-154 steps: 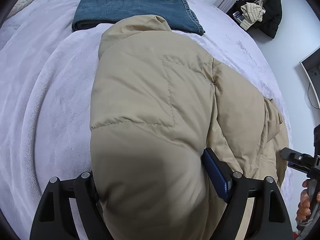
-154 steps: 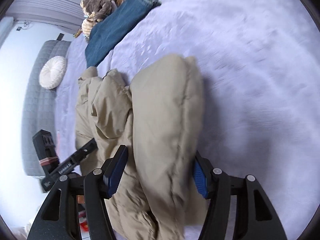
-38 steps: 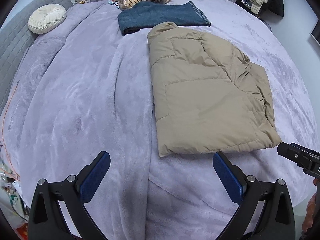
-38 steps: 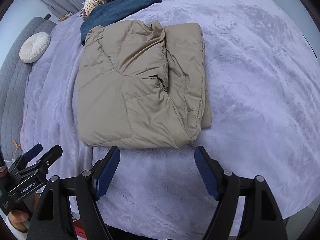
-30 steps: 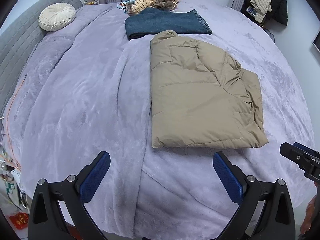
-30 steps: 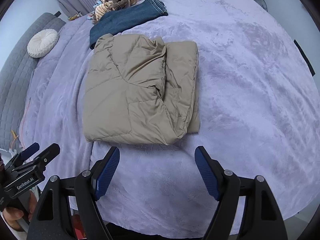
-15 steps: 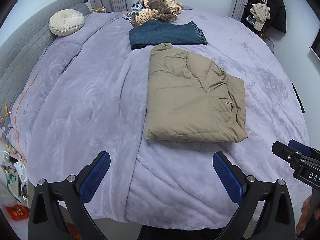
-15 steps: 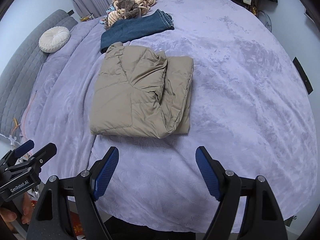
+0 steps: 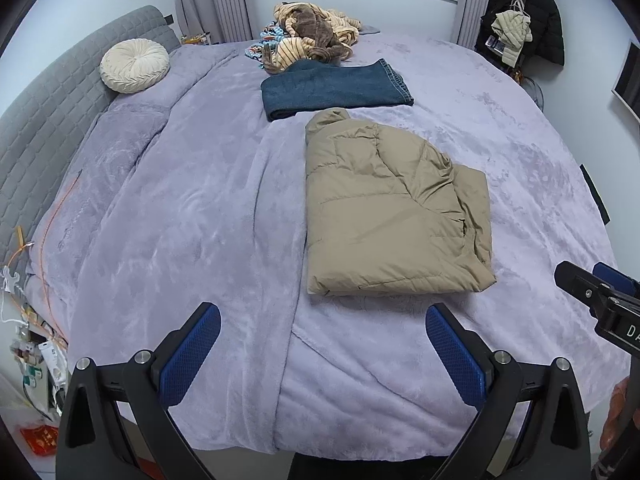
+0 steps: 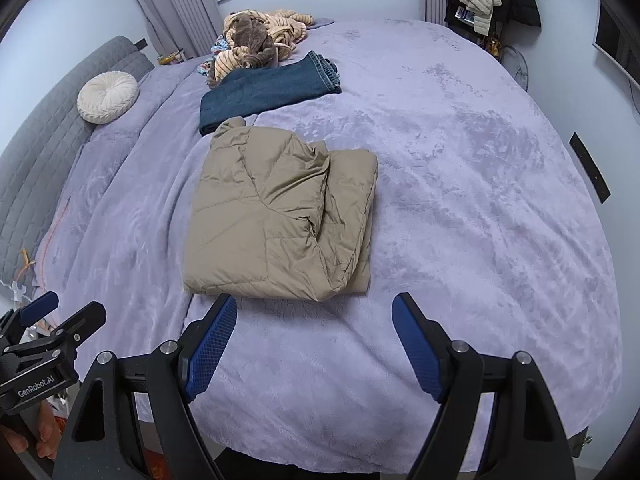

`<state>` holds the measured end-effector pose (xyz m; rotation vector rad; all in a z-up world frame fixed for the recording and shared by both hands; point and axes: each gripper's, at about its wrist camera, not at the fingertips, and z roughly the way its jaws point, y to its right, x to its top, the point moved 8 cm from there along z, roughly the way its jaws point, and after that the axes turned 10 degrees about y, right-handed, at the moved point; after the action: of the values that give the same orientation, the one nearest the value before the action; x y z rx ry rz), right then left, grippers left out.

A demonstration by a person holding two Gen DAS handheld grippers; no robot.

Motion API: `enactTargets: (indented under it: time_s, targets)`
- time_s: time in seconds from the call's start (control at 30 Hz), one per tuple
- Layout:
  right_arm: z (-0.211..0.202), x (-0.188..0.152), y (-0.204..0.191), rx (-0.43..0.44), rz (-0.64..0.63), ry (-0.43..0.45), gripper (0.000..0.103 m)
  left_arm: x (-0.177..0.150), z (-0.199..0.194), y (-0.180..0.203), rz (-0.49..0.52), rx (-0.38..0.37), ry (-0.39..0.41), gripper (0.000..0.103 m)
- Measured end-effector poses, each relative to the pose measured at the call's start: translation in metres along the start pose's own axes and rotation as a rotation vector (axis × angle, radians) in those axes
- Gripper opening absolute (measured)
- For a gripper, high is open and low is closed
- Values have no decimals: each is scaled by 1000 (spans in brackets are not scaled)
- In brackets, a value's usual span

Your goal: Fold large clothes

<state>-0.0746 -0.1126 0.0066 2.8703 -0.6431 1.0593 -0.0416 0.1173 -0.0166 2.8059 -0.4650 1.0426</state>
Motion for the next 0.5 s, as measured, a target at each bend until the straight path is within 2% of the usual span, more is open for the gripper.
enactTargets:
  time_s: [0.03, 0.07, 0.1, 0.33, 0.5]
  targets:
    - [0, 2, -3, -8, 5, 14, 95, 3, 0, -4, 1, 1, 4, 103]
    - [-1, 5, -5, -15, 8, 28, 102, 5, 0, -8, 1, 2, 5, 103]
    - [-1, 7, -8, -19, 14, 39, 103, 7, 1, -13, 0, 2, 5, 103]
    - [-3, 20, -27, -60, 4, 82, 103, 20, 5, -32, -18, 10, 18, 103]
    - [-1, 24, -35, -66, -15, 67, 103, 23, 8, -36, -20, 7, 15, 103]
